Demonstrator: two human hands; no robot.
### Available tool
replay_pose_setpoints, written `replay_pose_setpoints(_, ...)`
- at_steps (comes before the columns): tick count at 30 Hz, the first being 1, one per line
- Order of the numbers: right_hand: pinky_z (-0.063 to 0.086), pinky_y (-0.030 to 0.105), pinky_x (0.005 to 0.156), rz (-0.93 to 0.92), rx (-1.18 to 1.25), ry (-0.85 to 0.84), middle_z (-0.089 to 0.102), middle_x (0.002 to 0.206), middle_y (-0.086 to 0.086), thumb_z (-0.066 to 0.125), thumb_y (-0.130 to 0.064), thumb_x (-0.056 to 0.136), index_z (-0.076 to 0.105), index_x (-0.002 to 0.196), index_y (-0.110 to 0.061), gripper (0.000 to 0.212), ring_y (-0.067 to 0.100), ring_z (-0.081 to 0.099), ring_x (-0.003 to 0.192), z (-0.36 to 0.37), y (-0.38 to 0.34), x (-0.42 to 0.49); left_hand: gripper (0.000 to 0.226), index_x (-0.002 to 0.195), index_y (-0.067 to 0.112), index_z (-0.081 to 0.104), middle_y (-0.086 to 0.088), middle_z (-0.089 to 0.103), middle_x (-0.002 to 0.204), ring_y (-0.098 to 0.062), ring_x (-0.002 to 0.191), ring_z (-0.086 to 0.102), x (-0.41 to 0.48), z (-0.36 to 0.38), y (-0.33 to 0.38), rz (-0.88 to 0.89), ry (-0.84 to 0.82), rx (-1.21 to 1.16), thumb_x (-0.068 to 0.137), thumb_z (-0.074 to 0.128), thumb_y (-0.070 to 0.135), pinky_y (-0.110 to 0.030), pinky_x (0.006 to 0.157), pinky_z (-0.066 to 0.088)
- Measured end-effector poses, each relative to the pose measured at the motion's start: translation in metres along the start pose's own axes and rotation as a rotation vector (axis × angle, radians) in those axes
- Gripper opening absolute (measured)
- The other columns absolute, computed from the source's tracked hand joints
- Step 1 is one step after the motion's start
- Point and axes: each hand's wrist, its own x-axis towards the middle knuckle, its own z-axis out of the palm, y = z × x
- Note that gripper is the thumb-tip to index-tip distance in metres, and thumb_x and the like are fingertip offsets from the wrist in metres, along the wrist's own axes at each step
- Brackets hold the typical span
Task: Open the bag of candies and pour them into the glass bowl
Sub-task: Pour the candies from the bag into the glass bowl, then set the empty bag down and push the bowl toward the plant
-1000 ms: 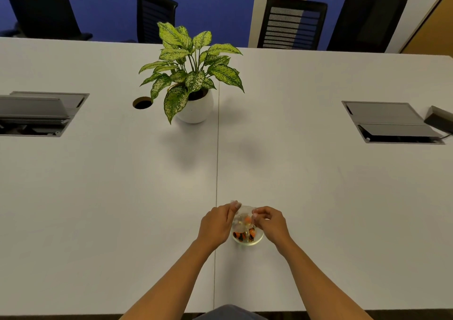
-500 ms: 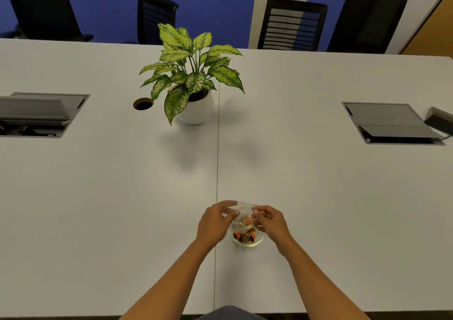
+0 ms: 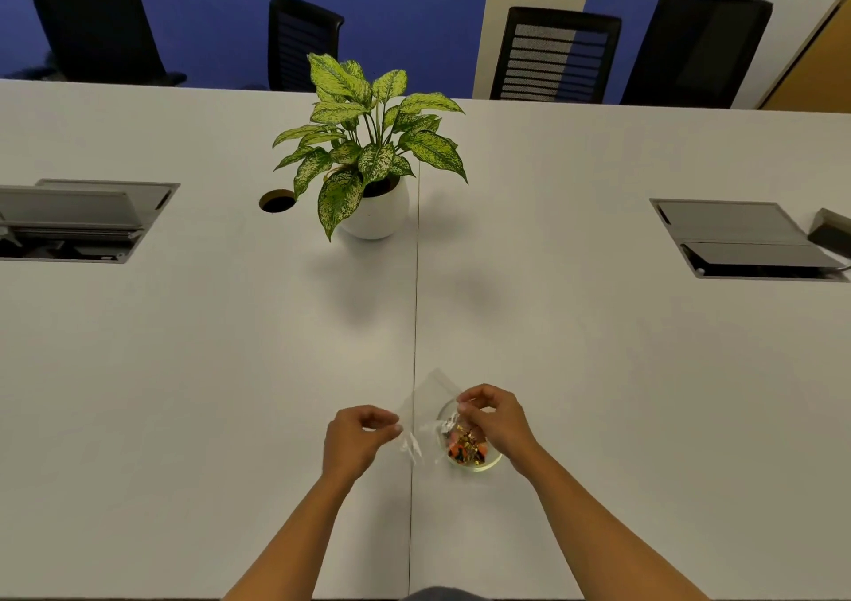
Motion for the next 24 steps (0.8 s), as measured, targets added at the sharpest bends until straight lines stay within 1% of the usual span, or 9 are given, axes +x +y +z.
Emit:
replay_pose_setpoints(3,0.054,0.021,0.068,-0.063,-0.075,-0.028,0.069,0.084,-0.001,0.073,-0.014,0.084,0.074,0.090,-0.018,0.007,0.016,0.067,0.074,0.008,-0.007,0.005,0.005,0.077,0.021,0.076,0.001,0.076,0.069,-0.012,0.063,0.073,0.004,-0.009,-0.013,-0.058,-0.085,0.099,0.075,0.081,0.022,-0.018,0.057,0.047)
replay_pose_setpoints(6,0.046,0.007,0.062,-0.088,-0.142,-0.055,0.066,0.099,-0.004,0.071,-0.018,0.085,0.069,0.103,-0.024,0.019,0.002,0.066,0.073,0.015,-0.008,0.008,0.006,0.081,0.014,0.076,-0.007,0.077,0.074,-0.015,0.063,0.074,0.004,-0.013,-0.030,-0.142,-0.041,0.034,0.080,0.077,0.020,-0.024,0.060,0.052)
replay_pose_setpoints(7,0.046,0.009,0.066,-0.092,-0.176,-0.055,0.064,0.105,-0.005,0.071,-0.019,0.085,0.067,0.106,-0.027,0.023,0.001,0.064,0.078,0.016,-0.007,0.009,0.006,0.082,0.013,0.076,-0.009,0.077,0.075,-0.016,0.062,0.074,0.004,-0.014,-0.036,-0.177,-0.013,-0.010,0.081,0.076,0.019,-0.027,0.062,0.053)
replay_pose_setpoints(11,0.049,0.032,0.091,-0.101,-0.412,-0.006,0.055,0.128,-0.006,0.073,-0.026,0.081,0.060,0.116,-0.033,0.038,0.015,0.055,0.111,0.013,0.009,0.006,0.003,0.081,0.014,0.073,-0.009,0.076,0.081,-0.019,0.064,0.074,-0.001,-0.016,-0.062,-0.258,0.061,-0.077,0.082,0.074,0.017,-0.030,0.063,0.053)
replay_pose_setpoints(14,0.048,0.038,0.097,-0.125,-0.548,0.035,0.048,0.136,-0.005,0.077,-0.034,0.074,0.055,0.122,-0.034,0.053,0.020,0.050,0.120,0.006,0.021,0.000,0.005,0.081,0.017,0.070,-0.011,0.076,0.085,-0.022,0.066,0.074,-0.003,-0.014,-0.079,-0.291,0.094,-0.077,0.084,0.073,0.020,-0.033,0.068,0.054)
replay_pose_setpoints(17,0.042,0.041,0.101,-0.084,-0.631,0.018,0.038,0.145,-0.003,0.081,-0.040,0.067,0.043,0.135,-0.033,0.078,0.024,0.043,0.127,0.000,0.033,-0.005,0.010,0.081,0.015,0.069,-0.012,0.075,0.089,-0.022,0.066,0.074,-0.003,-0.010,-0.089,-0.312,0.117,-0.069,0.085,0.072,0.024,-0.040,0.075,0.057)
replay_pose_setpoints(20,0.042,0.045,0.104,-0.035,-0.632,0.000,0.032,0.151,-0.001,0.084,-0.046,0.062,0.026,0.145,-0.033,0.103,0.025,0.040,0.132,-0.004,0.043,-0.009,0.026,0.098,0.011,0.068,-0.011,0.072,0.103,-0.028,0.086,0.071,-0.004,-0.006,-0.089,-0.287,0.142,0.024,0.085,0.070,0.033,-0.043,0.085,0.056)
replay_pose_setpoints(22,0.041,0.046,0.104,-0.012,-0.608,-0.018,0.030,0.153,-0.002,0.086,-0.051,0.055,0.018,0.148,-0.032,0.117,0.025,0.038,0.136,-0.007,0.049,-0.011,0.047,0.120,0.009,0.059,-0.016,0.057,0.125,-0.036,0.107,0.062,-0.005,-0.002,-0.086,-0.269,0.208,0.141,0.083,0.071,0.036,-0.042,0.086,0.049)
replay_pose_setpoints(24,0.041,0.047,0.104,0.011,-0.565,-0.035,0.027,0.155,-0.002,0.088,-0.054,0.048,0.012,0.150,-0.032,0.128,0.024,0.036,0.139,-0.009,0.053,-0.013,0.058,0.128,0.010,0.052,-0.018,0.044,0.136,-0.040,0.117,0.054,-0.008,0.002,-0.080,-0.212,0.284,0.227,0.081,0.074,0.035,-0.045,0.085,0.049)
